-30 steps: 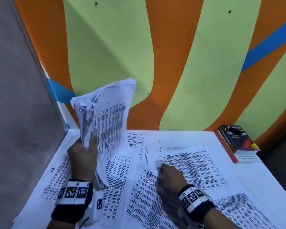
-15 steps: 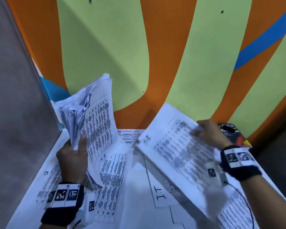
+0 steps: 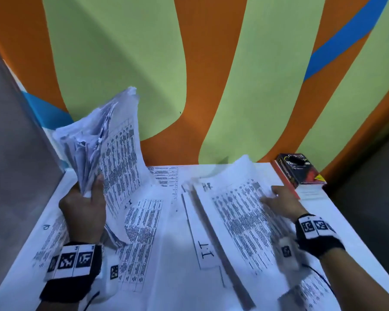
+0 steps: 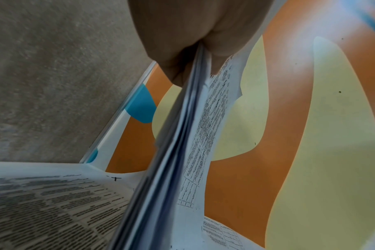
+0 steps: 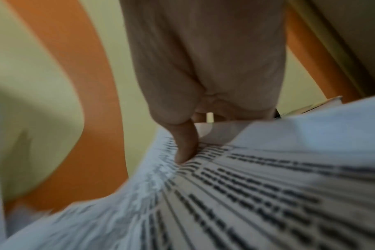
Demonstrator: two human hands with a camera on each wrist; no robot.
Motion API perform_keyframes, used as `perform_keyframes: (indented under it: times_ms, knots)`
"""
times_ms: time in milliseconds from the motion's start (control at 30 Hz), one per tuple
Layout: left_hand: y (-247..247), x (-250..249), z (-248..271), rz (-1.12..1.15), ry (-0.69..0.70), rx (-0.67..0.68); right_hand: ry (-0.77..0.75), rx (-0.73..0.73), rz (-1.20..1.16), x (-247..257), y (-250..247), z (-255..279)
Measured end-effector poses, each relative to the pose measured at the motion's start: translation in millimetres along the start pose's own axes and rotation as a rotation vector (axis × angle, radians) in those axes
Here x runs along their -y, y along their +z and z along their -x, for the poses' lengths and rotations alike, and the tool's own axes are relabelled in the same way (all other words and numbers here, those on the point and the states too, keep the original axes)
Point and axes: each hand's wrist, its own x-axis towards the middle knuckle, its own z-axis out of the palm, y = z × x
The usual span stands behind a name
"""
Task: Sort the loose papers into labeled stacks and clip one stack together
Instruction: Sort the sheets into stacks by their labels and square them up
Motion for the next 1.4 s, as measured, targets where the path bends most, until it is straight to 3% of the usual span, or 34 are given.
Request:
perform_keyframes:
  times_ms: [100,233,367,533,833,1000,1100,1200,1267,1333,1400]
  knots:
    - [5,0,1,0.028,-0.004,0.022,-0.242,0.074,0.165,6,24,-6]
    - [8,1,3,0.069,-0.019,0.054,-0.468,0.204,0.611,35,33,-21]
    - [8,-5,6,0.039,0.0,0.065,-0.485,0.372,0.841,58,48,-36]
    - [5,2,3,0.039,-0.024,0.055,-0.496,0.352,0.808,69,54,-42]
    - [9,-9,-1,0.04,-0.056,0.027,-0.531,0.313,0.484,73,31,-40]
    - [-1,-8,-8,0.08,-0.07,-0.059,-0.527,0.085,0.074,101,-25,-34]
    - [-19,1,-20,0.054,-0.032,-0.14,-0.512,-0.046,-0.011,121,-66,-29]
    - [-39,9,-29,0.007,-0.022,-0.188,-0.41,-0.133,-0.28,129,-79,-20]
    - [-51,17,-32,-0.026,-0.061,-0.216,-0.298,-0.041,-0.405,131,-62,-9]
    - [-60,22,-33,-0.087,-0.124,-0.253,-0.216,0.151,-0.45,127,-23,-3]
    - [-68,22,-32,-0.11,-0.201,-0.276,-0.008,0.362,-0.747,126,22,7]
